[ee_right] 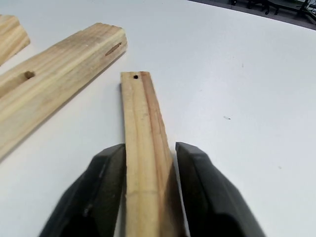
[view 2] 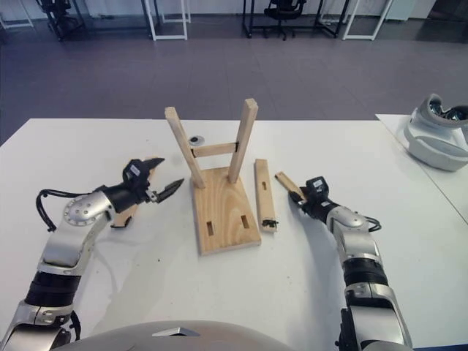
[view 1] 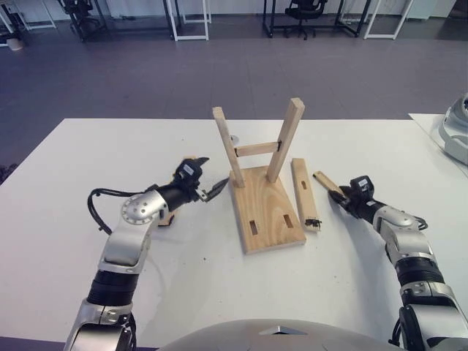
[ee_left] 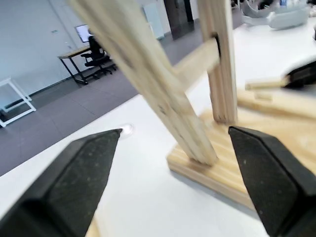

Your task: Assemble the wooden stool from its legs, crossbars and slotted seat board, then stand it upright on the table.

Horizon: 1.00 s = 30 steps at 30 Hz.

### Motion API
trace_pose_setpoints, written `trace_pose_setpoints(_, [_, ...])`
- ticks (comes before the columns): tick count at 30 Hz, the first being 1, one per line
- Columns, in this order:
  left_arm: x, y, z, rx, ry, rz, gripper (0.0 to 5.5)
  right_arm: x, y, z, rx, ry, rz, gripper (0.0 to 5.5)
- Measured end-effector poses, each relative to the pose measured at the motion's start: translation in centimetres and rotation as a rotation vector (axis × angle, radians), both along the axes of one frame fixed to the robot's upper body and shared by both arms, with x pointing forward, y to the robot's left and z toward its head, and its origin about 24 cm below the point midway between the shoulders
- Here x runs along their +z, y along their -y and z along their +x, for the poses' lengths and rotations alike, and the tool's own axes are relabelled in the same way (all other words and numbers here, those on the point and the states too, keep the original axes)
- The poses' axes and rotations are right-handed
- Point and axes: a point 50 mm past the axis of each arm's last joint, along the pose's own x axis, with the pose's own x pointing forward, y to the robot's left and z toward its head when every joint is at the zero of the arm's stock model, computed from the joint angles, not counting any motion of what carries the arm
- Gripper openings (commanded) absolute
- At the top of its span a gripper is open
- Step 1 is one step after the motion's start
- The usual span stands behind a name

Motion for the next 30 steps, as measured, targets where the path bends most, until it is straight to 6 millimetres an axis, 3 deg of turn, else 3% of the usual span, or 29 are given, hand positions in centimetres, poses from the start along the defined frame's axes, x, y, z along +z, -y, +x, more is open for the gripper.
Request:
trace_pose_setpoints(3, [2.8, -3.1, 0.7, 0.169, 0.071, -0.198, 4.1, 0.1, 0.0, 0.0, 0.048, 0.02, -0.093, 1.31])
trace_pose_setpoints(5, [5.1, -4.1, 1.3, 0.217, 0.127, -0.329, 4.1, 0.2, 0.2, 0.0, 0.032, 0.069, -0.113, 1.31])
trace_pose_setpoints(6, [6.2, -4.1, 1.5, 0.2, 0.138, -0.436, 4.1, 1.3, 0.8, 0.4, -0.034, 0.159, -0.113, 1.31])
trace_pose_setpoints(7, [7.4, -3.6, 1.6, 0.149, 0.149, -0.536, 4.1, 3.7, 1.4, 1.4, -0.094, 0.296, -0.104, 1.31])
trace_pose_setpoints(9, [9.5, -2.1, 1.6, 0.018, 0.154, -0.707, 4.1, 11.4, 0.4, 3.6, -0.066, 0.626, -0.091, 1.31])
trace_pose_setpoints(10, [10.7, -1.3, 1.5, -0.05, 0.158, -0.776, 4.1, 15.4, -1.6, 4.1, 0.026, 0.791, -0.098, 1.31])
trace_pose_setpoints(11, [11.7, -0.5, 1.4, -0.109, 0.156, -0.834, 4.1, 18.0, -4.1, 3.9, 0.14, 0.905, -0.105, 1.31])
trace_pose_setpoints(13, [13.5, 1.2, 1.3, -0.224, 0.137, -0.935, 4.1, 20.3, -10.3, 2.5, 0.402, 1.043, -0.072, 1.31])
trace_pose_setpoints(15, [15.1, 3.0, 1.1, -0.324, 0.119, -0.989, 3.64, 20.9, -15.2, 0.8, 0.578, 1.105, 0.011, 1.31])
trace_pose_setpoints(16, [15.5, 3.6, 1.0, -0.357, 0.106, -1.002, 3.48, 21.5, -16.7, 0.0, 0.622, 1.13, 0.051, 1.31])
trace_pose_setpoints(20, [15.7, 4.4, 0.7, -0.393, 0.073, -1.015, 2.74, 22.9, -17.9, -1.0, 0.65, 1.179, 0.077, 1.31])
trace_pose_setpoints(30, [15.3, 5.9, 0.4, -0.427, 0.018, -0.993, 1.04, 22.3, -19.8, -1.4, 0.717, 1.15, 0.077, 1.31])
